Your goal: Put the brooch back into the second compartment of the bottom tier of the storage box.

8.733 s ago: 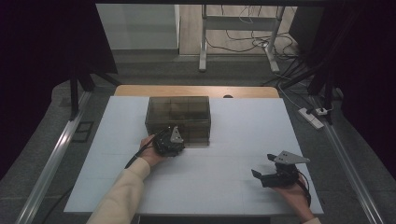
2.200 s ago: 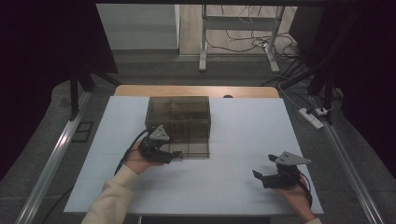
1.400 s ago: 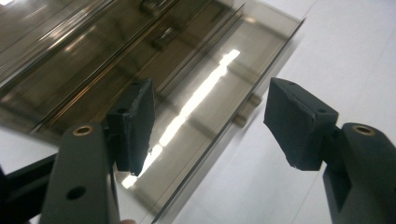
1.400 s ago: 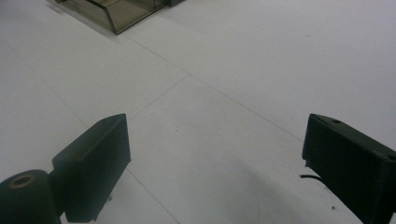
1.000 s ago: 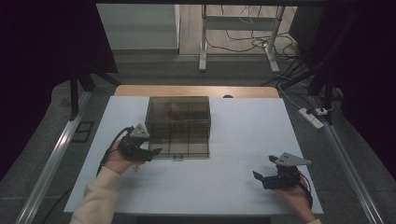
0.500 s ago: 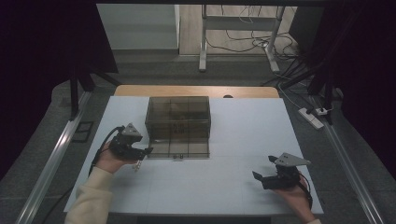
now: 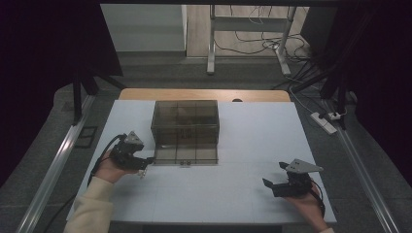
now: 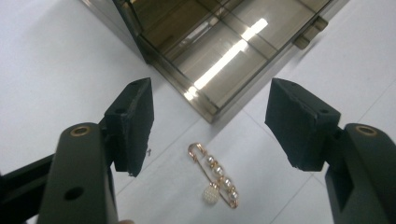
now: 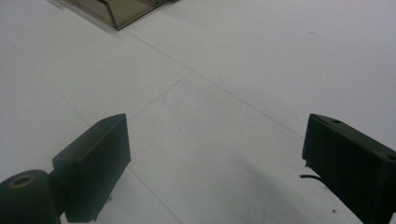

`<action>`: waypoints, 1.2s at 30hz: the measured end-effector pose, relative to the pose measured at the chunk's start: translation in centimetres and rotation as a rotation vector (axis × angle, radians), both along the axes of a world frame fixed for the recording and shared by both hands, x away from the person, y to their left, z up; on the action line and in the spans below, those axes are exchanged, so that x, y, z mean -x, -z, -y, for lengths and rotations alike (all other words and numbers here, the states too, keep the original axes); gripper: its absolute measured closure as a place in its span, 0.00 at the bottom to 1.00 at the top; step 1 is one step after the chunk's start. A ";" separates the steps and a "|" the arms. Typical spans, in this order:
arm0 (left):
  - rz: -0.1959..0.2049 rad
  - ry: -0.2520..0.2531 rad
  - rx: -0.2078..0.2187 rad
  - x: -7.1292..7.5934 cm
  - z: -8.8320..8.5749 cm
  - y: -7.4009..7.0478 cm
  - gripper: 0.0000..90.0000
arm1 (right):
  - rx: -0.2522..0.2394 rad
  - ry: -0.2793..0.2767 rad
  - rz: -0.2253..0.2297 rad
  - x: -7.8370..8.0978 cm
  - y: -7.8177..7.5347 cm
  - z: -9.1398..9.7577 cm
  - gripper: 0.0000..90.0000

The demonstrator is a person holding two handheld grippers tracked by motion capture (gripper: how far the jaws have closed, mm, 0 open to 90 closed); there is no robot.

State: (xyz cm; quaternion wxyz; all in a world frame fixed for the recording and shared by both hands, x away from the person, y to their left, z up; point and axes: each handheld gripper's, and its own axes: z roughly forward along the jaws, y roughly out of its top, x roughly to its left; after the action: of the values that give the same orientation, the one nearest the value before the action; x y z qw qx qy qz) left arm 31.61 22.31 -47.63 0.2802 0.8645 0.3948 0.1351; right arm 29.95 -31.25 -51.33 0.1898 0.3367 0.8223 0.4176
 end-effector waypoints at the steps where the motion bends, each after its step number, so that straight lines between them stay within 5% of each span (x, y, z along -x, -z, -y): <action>1: -0.008 0.004 -0.004 0.0 0.0 0.1 0.37 | -0.001 0.000 0.002 0.0 0.0 0.0 0.08; 36: -0.133 0.009 -0.090 -0.1 0.5 3.4 0.37 | 0.007 0.001 0.004 0.1 0.0 -0.1 0.08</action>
State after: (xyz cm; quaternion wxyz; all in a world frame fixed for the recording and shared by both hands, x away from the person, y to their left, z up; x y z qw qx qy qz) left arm 31.69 21.77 -51.03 0.2148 0.8851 0.4022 0.0935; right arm 29.88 -31.11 -51.38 0.1927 0.3357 0.8232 0.4153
